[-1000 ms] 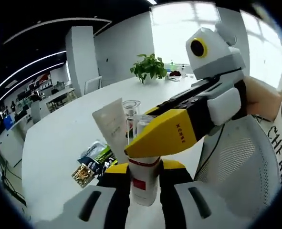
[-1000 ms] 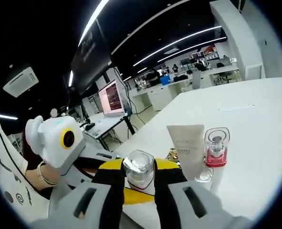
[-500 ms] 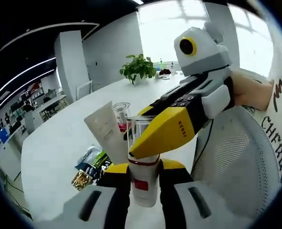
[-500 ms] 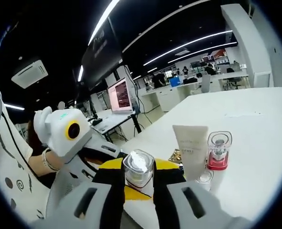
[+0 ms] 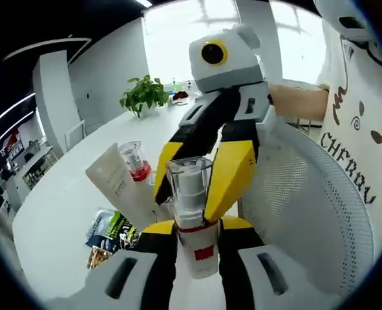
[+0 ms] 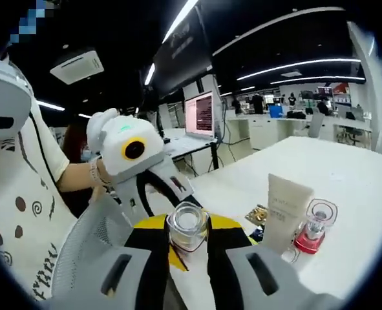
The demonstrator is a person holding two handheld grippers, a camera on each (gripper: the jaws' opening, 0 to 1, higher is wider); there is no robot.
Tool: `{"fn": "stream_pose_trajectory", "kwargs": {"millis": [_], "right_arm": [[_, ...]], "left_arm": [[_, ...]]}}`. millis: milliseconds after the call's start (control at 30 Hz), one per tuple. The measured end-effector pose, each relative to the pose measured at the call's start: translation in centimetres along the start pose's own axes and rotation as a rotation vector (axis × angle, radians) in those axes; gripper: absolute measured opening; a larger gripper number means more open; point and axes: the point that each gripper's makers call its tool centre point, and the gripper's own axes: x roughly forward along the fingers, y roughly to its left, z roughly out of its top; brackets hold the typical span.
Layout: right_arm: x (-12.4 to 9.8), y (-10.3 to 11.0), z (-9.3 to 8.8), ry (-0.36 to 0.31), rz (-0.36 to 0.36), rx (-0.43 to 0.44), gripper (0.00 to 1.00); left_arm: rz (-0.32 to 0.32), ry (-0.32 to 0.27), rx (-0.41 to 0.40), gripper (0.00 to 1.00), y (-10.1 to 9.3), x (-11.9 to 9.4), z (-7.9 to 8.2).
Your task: Arrange the skincare products in the storage area until every visible bottle or jar stands upright without overlapping.
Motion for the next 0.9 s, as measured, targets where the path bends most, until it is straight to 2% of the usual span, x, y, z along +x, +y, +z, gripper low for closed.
{"fn": "stream_pose_trajectory", "kwargs": {"millis": [100,267,400,533,600,633,700,767,867,900], "right_arm": [[0.1,0.6,0.0,0.019,0.038,-0.044,0.21],[-0.2,1.2,0.0,0.019,0.096,-0.048,0.21],[-0.3,1.4,-0.2,0.026,0.111,-0.047,0.21],[-0.2,1.2,0.0,0.009,0.084,-0.039,0.22],[-0.2,0.7,0.4,-0.017,0.048,0.001,0.22],[-0.2,0.3,0.7,-0.042,0.016,0.035,0.22],[-0.4,-0.4,1.1,-0.055,-0.046,0.024,0.21],[-0.5,-1.0,1.1,-0.054,-0.109,0.037,0.2],[-0.6,-1.8,1.2,-0.072,-0.21,0.077,0.19],[-0.6,-2.1,1.1,-0.076,-0.237,0.098,0.19]], "left_arm": [[-0.033,-0.009,-0.01,0.26,-0.4,0.2,-0.1],[-0.089,-0.057,-0.035,0.26,-1.3,0.3,0.2],[-0.096,-0.054,-0.035,0.26,-1.5,0.4,0.2],[-0.077,-0.059,-0.076,0.25,-1.1,0.3,0.2],[-0.045,-0.078,-0.095,0.24,-0.6,0.1,0.4],[-0.026,-0.093,-0.131,0.24,-0.4,0.1,0.6],[0.024,-0.105,-0.141,0.24,0.0,0.2,1.2],[0.083,-0.106,-0.17,0.24,0.8,0.3,1.2],[0.134,-0.103,-0.197,0.24,1.3,0.4,1.2],[0.173,-0.1,-0.21,0.24,1.8,0.4,1.1]]}}
